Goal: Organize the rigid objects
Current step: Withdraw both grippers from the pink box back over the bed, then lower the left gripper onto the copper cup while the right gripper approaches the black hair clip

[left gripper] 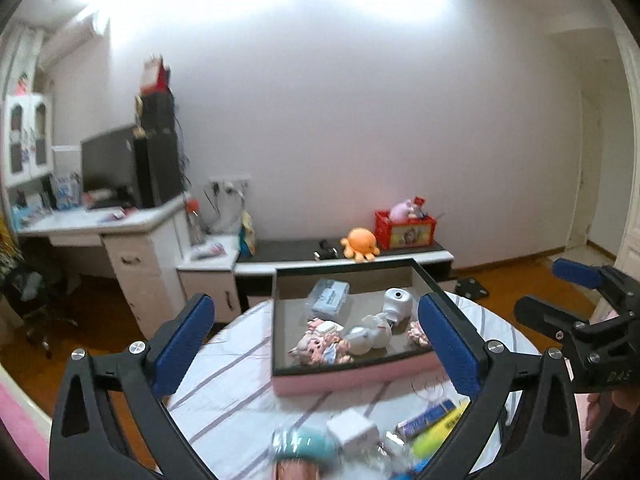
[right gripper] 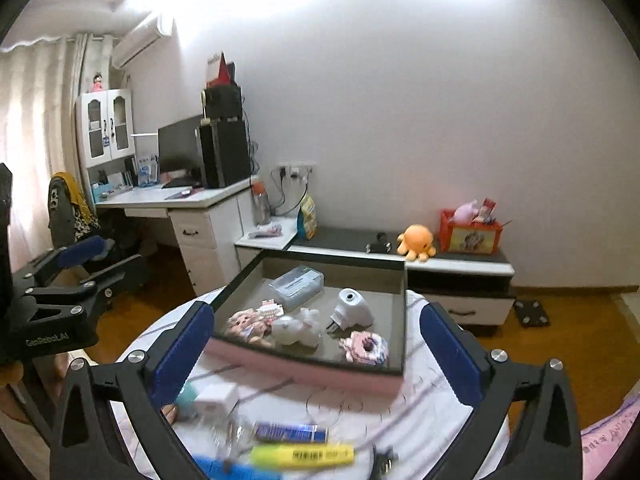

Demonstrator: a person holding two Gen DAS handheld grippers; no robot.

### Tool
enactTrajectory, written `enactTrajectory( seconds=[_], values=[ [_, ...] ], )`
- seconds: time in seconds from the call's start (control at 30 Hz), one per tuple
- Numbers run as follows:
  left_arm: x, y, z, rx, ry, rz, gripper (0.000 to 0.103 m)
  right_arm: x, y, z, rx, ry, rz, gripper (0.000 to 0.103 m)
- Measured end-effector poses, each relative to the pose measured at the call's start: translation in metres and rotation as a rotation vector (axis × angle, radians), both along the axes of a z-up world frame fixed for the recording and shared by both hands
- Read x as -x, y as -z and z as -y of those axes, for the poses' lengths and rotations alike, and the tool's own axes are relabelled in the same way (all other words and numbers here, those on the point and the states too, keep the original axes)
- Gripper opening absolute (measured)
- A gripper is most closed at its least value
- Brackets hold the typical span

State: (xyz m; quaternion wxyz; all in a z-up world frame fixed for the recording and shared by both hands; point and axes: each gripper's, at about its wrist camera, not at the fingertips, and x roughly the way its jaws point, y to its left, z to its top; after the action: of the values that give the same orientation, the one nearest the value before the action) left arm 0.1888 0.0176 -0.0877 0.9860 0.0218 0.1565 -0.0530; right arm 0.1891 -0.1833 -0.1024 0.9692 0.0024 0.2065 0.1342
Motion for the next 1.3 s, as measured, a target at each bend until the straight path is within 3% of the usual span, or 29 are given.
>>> enactTrajectory(
  seconds=[0.27,0.6,1.0,1.13,1.3],
  values=[
    [0.093,-0.003,0.0,0.018,-0.048,0.087,0.103,0.095,-0.006,-0.001,0.041,0.124,0.117,0.103],
    [0.145,-0.003,-0.003,-0.006,-0.059,0.098,0.103,0.138,-0.001,0.003,0.019,0.158,0.116,0.103],
    [0.136,0.017,-0.016,-0.044,-0.103,0.03,0.103,0.139,0.018,0.01,0.016,0.194,0.064,0.103],
    [0.117,0.037,-0.034,-0.047,-0.144,-0.05,0.103,0.126,0.037,0.015,0.022,0.209,0.008,0.103],
    [0.084,0.08,-0.05,-0.035,-0.156,-0.205,0.103,0.104,0.071,0.021,0.027,0.221,-0.097,0.103]
  ],
)
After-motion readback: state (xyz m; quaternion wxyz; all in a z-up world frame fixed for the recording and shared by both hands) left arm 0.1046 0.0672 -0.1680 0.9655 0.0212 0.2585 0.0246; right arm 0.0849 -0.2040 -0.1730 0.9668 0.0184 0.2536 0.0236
